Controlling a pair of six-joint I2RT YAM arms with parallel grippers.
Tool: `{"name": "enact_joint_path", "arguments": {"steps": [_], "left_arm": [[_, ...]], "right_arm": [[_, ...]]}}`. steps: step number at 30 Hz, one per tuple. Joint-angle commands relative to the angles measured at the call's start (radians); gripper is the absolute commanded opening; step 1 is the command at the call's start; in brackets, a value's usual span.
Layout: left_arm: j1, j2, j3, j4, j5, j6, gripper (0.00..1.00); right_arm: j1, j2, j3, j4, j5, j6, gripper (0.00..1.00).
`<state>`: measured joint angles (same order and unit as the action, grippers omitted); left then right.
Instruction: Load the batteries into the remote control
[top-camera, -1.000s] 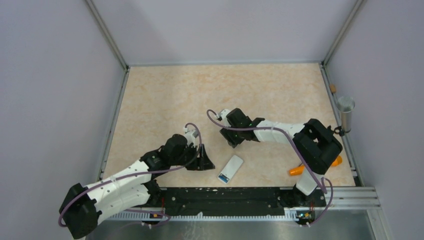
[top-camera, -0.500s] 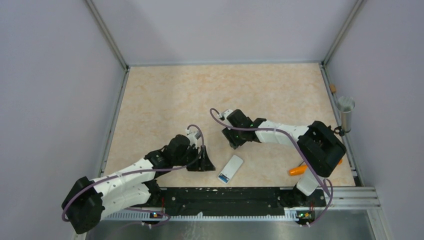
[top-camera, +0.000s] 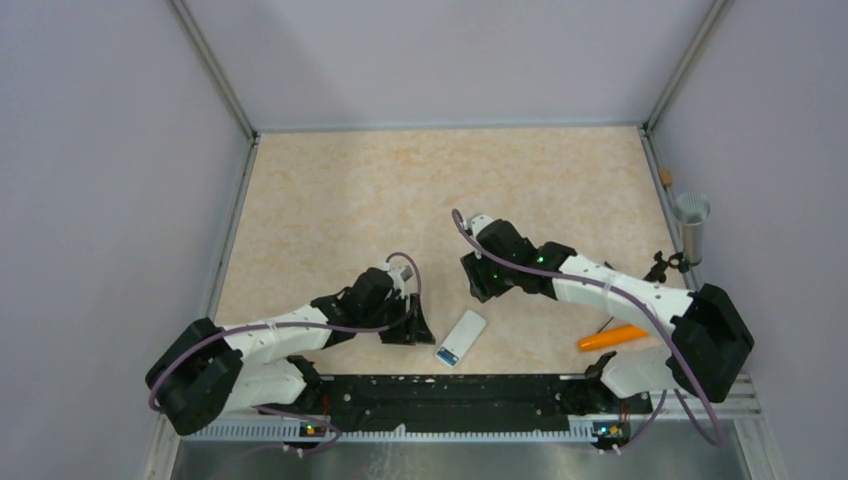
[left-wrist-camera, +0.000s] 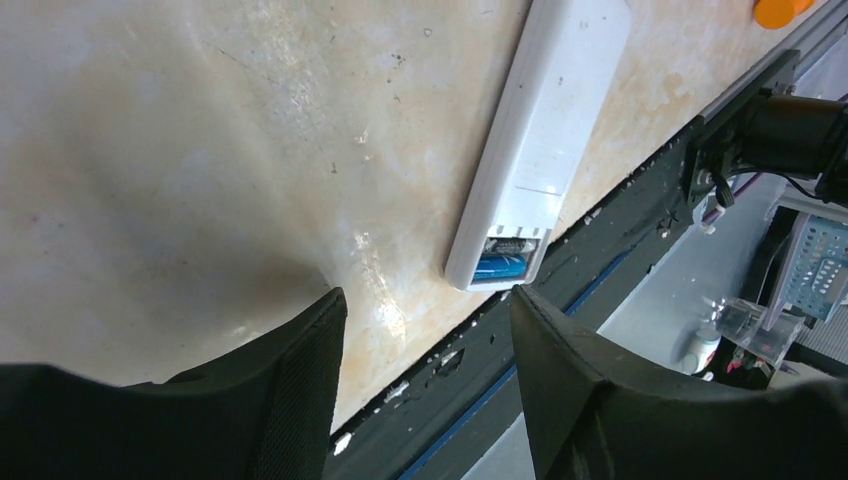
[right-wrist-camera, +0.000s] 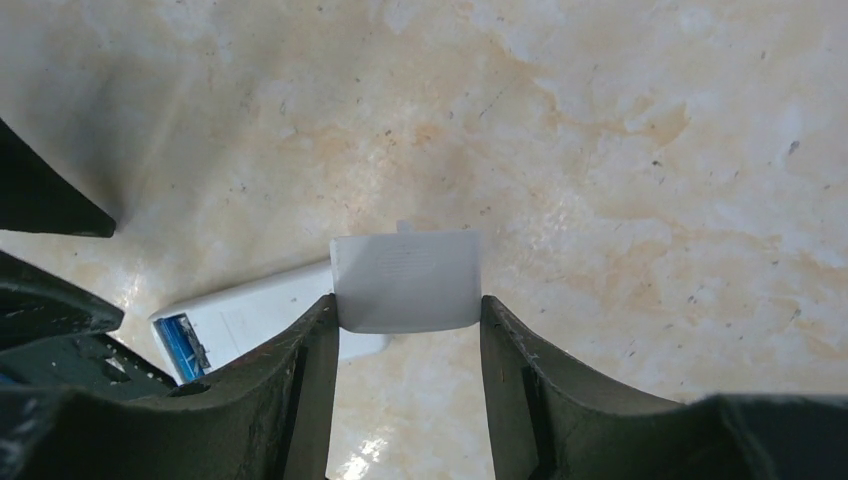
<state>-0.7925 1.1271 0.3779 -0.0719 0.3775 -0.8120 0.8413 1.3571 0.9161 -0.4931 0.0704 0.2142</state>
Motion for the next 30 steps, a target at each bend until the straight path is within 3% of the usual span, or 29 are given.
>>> {"name": "enact_joint_path", "arguments": {"steps": [1,13,30], "left_arm": [[0.003,0.073,0.044,0.115,0.026,0.011,0.62],[-0.048,0.214,0.083,0.231,0.09,-0.011,0.59],[-0.229,0.235,0.094,0.294,0.03,-0.085,0.59]], "right_arm": [[0.02,-0.07,-0.027,-0.04,-0.009,0.058,0.18],[0.029,-0.157,-0.086,-0.057,-0.066,0.125,0.18],[0.06,-0.325,-0.138,-0.128,0.051,0.258,0.17]]}}
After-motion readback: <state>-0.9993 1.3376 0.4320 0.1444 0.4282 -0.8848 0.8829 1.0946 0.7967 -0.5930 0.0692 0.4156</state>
